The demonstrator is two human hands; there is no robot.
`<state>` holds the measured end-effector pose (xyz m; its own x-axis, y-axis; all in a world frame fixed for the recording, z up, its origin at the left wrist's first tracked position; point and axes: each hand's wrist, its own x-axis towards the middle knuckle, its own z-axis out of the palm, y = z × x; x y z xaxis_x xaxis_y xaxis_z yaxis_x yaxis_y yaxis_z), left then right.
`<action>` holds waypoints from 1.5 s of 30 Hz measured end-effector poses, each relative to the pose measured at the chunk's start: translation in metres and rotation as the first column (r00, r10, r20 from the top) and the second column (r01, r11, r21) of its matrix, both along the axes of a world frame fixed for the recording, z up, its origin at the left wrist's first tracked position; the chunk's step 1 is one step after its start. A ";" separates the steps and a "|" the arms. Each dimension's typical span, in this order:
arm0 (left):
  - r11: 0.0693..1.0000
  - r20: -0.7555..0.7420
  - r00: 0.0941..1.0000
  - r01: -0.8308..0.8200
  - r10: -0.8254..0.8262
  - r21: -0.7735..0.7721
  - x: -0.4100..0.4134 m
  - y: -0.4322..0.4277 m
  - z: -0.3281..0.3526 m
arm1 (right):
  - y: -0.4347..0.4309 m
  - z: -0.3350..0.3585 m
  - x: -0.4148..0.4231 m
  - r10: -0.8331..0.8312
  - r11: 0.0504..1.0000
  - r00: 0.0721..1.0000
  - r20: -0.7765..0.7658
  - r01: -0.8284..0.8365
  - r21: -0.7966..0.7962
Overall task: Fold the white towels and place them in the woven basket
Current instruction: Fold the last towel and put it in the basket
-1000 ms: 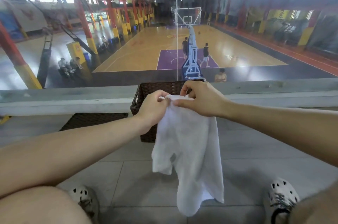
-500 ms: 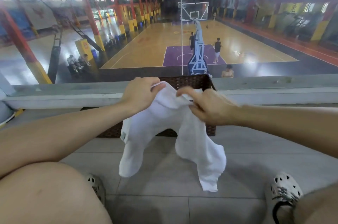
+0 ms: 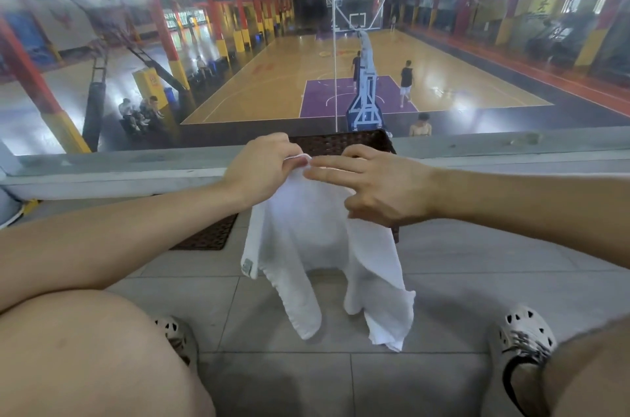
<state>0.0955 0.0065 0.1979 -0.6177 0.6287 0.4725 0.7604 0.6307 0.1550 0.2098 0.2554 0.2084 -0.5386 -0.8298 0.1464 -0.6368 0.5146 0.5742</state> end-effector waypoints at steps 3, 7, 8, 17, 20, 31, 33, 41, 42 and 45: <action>0.995 0.056 0.997 -0.057 0.062 -0.087 -0.004 -0.006 -0.007 | -0.007 -0.006 -0.005 -0.309 0.931 0.917 0.253 0.347 -0.117; 0.998 0.137 0.991 -0.004 0.013 -0.065 0.004 -0.011 -0.016 | -0.002 0.007 -0.006 -0.350 0.801 0.872 0.343 0.469 -0.373; 0.997 0.106 0.994 0.043 -0.035 -0.070 0.008 -0.012 -0.018 | -0.002 0.009 -0.006 -0.324 0.763 0.885 0.335 0.454 -0.460; 0.990 0.276 0.953 0.101 -0.125 0.097 0.034 0.022 -0.035 | -0.001 0.020 -0.008 -0.272 0.609 0.926 0.264 0.378 -0.698; 0.992 0.223 0.973 0.034 -0.060 0.119 0.038 0.038 -0.035 | -0.002 0.020 -0.007 -0.245 0.640 0.928 0.282 0.373 -0.671; 0.944 0.175 0.984 0.063 -0.006 -0.323 -0.005 0.019 -0.059 | 0.044 0.017 0.006 -0.304 0.643 0.879 0.367 0.474 -0.602; 0.904 0.194 0.981 0.091 -0.009 -0.418 -0.010 0.008 -0.061 | 0.056 0.016 0.008 -0.338 0.621 0.862 0.377 0.505 -0.599; 0.992 0.250 0.965 -0.057 0.083 -0.110 -0.015 -0.018 -0.041 | 0.088 -0.029 0.003 -0.708 0.537 0.495 0.504 0.841 -0.072; 0.996 0.255 0.964 -0.068 0.080 -0.054 -0.011 -0.016 -0.035 | 0.083 -0.036 0.005 -0.707 0.542 0.471 0.528 0.840 -0.023; 0.998 0.276 0.961 -0.046 0.033 0.042 0.004 -0.008 -0.020 | 0.054 -0.046 0.004 -0.651 0.582 0.488 0.582 0.812 -0.029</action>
